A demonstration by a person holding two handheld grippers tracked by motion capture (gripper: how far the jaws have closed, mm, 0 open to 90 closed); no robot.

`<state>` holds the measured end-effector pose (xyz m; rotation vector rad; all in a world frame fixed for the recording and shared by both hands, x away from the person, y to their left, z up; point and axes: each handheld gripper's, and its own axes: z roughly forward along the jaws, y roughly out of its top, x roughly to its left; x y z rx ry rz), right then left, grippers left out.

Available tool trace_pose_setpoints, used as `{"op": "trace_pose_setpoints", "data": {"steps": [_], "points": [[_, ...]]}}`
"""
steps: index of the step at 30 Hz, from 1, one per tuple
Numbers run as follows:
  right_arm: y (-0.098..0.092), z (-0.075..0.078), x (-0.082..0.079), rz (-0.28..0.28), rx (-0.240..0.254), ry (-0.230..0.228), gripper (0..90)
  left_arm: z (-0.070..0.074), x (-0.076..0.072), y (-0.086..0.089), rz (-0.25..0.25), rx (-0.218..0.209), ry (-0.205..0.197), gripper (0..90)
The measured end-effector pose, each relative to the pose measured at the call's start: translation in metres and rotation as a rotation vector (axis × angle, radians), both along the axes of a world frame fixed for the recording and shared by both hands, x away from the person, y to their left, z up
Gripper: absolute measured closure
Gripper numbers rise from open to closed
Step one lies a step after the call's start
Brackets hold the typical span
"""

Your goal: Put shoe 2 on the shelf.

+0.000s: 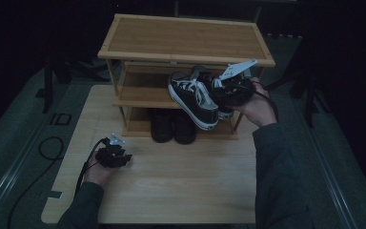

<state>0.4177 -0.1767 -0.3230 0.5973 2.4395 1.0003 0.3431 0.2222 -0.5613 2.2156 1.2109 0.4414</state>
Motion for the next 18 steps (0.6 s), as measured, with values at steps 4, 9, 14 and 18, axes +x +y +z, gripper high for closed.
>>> {"op": "trace_pose_setpoints", "data": {"steps": [4, 9, 14, 18], "points": [[-0.007, 0.0, -0.002, -0.01, 0.046, 0.015, 78.5, 0.012, -0.003, 0.0, 0.0, -0.047, -0.027, 63.4], [-0.015, 0.002, -0.007, -0.018, 0.086, 0.014, 82.3, 0.033, -0.008, -0.006, -0.022, -0.093, -0.07, 64.7], [-0.023, 0.003, -0.015, -0.014, 0.1, 0.009, 88.3, 0.055, -0.009, -0.017, -0.054, -0.112, -0.112, 70.7], [-0.031, 0.003, -0.021, -0.008, 0.12, 0.008, 88.6, 0.071, -0.002, -0.026, -0.086, -0.113, -0.131, 79.7]]}}
